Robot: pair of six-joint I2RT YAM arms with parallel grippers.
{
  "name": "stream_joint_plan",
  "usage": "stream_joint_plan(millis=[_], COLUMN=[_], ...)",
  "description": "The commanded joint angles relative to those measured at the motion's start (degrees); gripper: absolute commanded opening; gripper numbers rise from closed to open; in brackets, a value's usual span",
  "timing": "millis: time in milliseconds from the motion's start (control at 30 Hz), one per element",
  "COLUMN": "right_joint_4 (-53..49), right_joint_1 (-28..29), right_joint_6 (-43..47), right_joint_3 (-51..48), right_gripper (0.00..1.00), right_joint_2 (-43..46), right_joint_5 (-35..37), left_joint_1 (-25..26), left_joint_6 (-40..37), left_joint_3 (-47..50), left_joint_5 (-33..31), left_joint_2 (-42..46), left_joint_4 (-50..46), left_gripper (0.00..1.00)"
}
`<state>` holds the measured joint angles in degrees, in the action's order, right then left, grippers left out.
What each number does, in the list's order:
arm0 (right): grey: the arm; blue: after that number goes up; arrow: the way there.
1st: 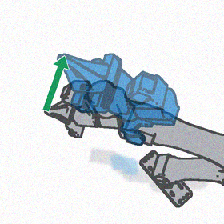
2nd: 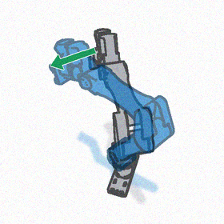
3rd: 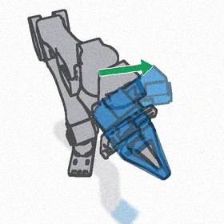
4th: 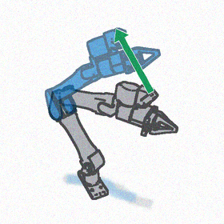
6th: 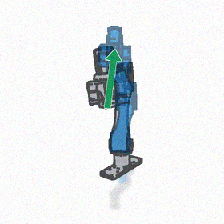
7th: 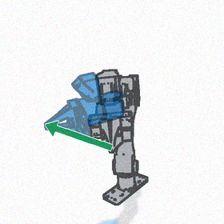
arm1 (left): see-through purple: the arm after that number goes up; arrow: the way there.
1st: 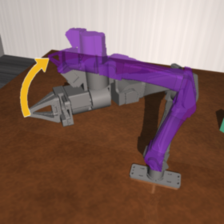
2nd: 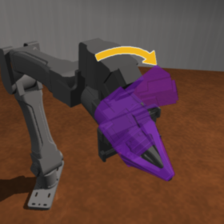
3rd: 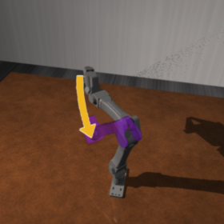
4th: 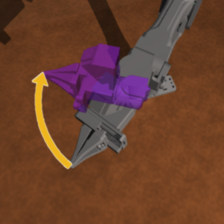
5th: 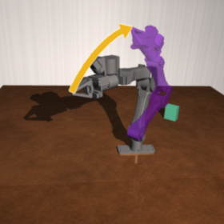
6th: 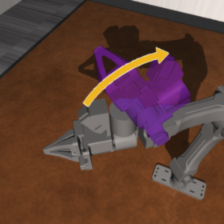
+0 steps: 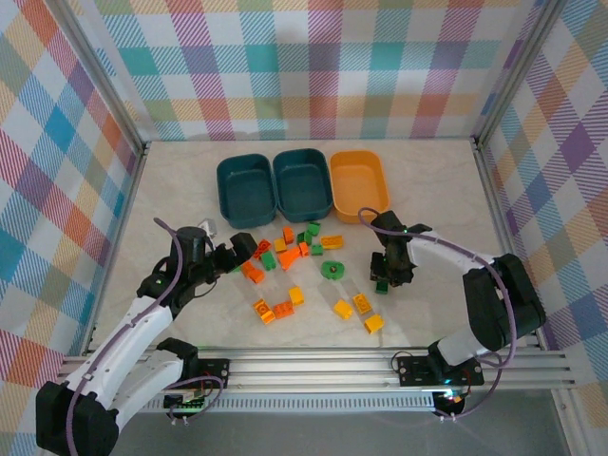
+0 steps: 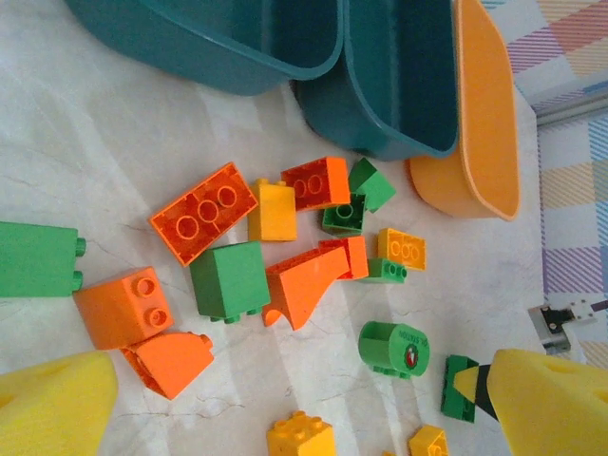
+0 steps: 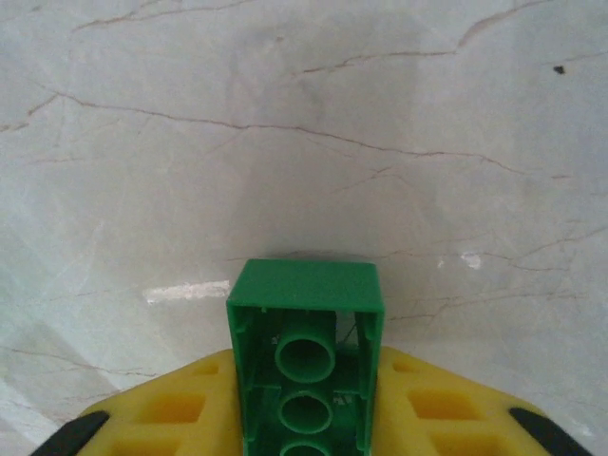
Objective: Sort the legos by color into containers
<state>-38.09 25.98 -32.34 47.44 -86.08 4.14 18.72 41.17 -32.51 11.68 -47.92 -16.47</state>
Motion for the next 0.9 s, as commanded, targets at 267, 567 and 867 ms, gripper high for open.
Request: stream_joint_plan(millis=[267,567,867], right_joint_4=[0.4,-0.3,-0.6], right_joint_1=[0.4,0.4,-1.4], right_joint_6=[1.5,4.4,9.3], right_joint_3=[1.6,8.6,25.8], right_gripper=[0.15,0.13,0.12], right_joint_2=[2.0,0.3,-4.5], right_joint_5=[4.5,7.7,9.5], left_joint_1=[0.3,0.3,0.2], left_joint_6=[0.3,0.8,0.8], left_joint_3=[1.4,2.2,1.9], left_joint_5=[-0.4,-3.3,-6.4], left_joint_2=[4.8,6.4,5.8], left_joint_4=[-4.7,-9.1,-9.6], left_gripper=[1.0,1.0,1.0])
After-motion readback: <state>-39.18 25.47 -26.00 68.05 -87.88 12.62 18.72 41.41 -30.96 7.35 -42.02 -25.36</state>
